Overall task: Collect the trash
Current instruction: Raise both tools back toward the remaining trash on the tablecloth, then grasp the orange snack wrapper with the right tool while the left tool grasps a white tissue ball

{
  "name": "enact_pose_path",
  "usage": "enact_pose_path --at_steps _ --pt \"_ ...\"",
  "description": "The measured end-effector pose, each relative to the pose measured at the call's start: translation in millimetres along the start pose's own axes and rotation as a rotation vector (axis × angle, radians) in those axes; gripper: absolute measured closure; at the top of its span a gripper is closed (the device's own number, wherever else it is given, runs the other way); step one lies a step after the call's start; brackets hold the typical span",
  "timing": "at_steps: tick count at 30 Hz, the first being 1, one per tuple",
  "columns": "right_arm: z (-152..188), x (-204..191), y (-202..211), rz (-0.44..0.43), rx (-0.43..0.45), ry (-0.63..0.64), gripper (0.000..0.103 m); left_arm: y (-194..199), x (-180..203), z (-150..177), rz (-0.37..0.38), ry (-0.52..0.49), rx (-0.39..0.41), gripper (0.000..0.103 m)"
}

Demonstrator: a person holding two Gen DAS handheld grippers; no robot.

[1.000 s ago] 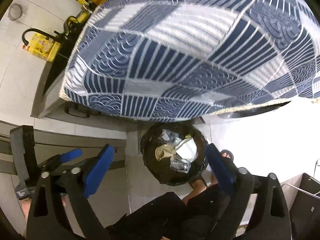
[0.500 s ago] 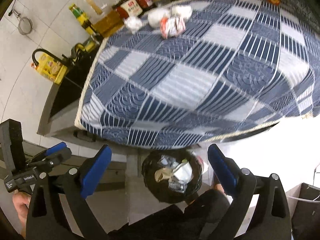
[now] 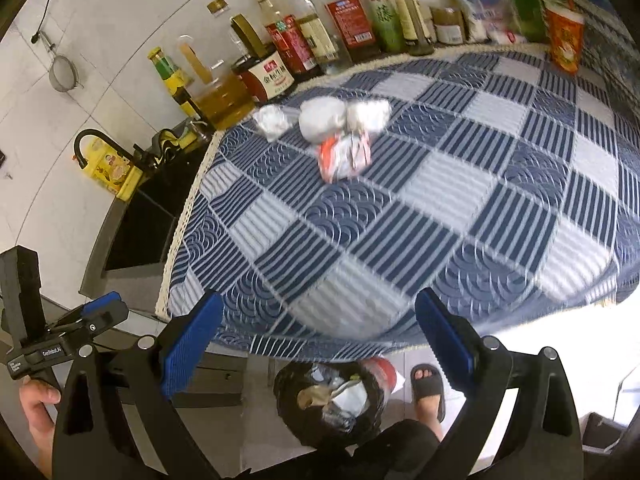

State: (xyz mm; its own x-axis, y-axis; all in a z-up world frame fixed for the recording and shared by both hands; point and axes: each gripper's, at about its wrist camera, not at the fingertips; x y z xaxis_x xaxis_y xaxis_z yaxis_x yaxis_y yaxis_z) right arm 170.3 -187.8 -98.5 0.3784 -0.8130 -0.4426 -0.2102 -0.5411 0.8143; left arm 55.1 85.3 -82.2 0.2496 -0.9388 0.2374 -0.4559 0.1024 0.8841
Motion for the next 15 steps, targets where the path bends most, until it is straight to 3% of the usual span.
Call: enact_pose_path --at_steps 15 --pt "-78.4 19.3 -40.2 -0.072 -0.046 0.100 0.007 -19.9 25.3 -50.2 -0.077 0.086 0.003 0.007"
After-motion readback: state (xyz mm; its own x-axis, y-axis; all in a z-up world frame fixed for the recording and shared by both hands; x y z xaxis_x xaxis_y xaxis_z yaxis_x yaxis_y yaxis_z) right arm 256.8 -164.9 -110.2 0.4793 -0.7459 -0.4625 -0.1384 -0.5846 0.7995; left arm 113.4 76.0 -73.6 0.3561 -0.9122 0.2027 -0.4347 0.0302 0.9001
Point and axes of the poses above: each gripper's, at about its wrist camera, not at the fingertips, and y roughly against the way its jaws point, x to its right, z to its underside, and after that the axes turned 5 degrees about -x, right-handed
